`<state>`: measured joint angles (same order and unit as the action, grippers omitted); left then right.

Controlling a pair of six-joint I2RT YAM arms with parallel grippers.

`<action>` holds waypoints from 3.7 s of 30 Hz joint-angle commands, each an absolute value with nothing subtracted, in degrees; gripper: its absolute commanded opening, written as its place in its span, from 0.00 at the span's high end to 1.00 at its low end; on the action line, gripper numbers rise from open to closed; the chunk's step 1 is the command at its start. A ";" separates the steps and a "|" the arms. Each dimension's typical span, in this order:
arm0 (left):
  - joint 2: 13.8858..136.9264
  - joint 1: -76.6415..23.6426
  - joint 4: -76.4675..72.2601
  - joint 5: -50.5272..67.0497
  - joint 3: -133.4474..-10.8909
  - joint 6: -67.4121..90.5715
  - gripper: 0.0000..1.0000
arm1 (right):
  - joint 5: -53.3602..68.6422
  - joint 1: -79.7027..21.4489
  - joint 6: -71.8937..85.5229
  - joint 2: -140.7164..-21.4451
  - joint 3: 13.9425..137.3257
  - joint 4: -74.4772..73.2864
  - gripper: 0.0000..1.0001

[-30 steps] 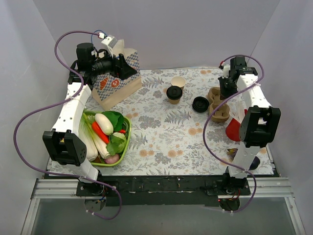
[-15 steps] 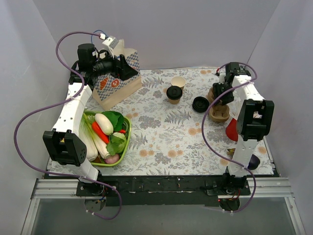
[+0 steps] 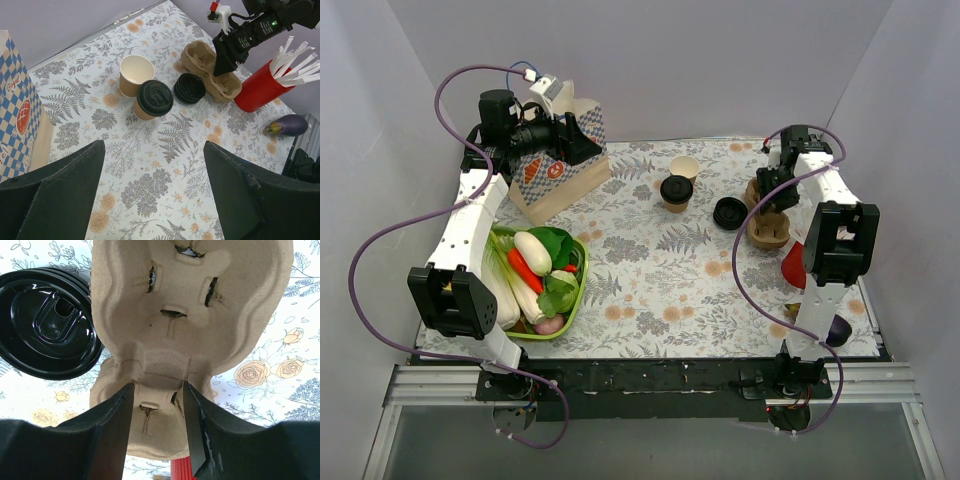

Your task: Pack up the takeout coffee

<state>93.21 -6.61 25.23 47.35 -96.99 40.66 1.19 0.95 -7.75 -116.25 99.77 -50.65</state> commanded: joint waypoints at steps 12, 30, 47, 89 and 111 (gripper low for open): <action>90.53 -6.94 25.22 47.02 -96.77 39.55 0.19 | -1.93 0.09 -7.82 -119.09 104.33 -49.39 0.70; 91.14 -6.94 25.22 47.72 -96.68 39.64 0.19 | 3.94 2.73 -18.28 -115.67 110.92 -49.75 0.98; 90.53 -7.29 25.14 48.60 -95.63 40.34 0.18 | 3.27 3.08 -29.89 -128.40 130.32 -70.82 0.84; 90.00 -7.82 26.45 45.01 -97.12 37.62 0.18 | 34.63 -22.74 -60.19 -106.17 104.86 -57.39 0.99; 90.26 -7.73 28.12 43.68 -97.82 35.24 0.17 | 11.08 -26.37 -71.10 -109.69 90.79 -58.80 0.99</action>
<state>92.29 -7.62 28.25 42.85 -95.55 35.35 14.41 -27.22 -67.83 -110.74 91.61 -59.11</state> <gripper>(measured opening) 0.825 0.381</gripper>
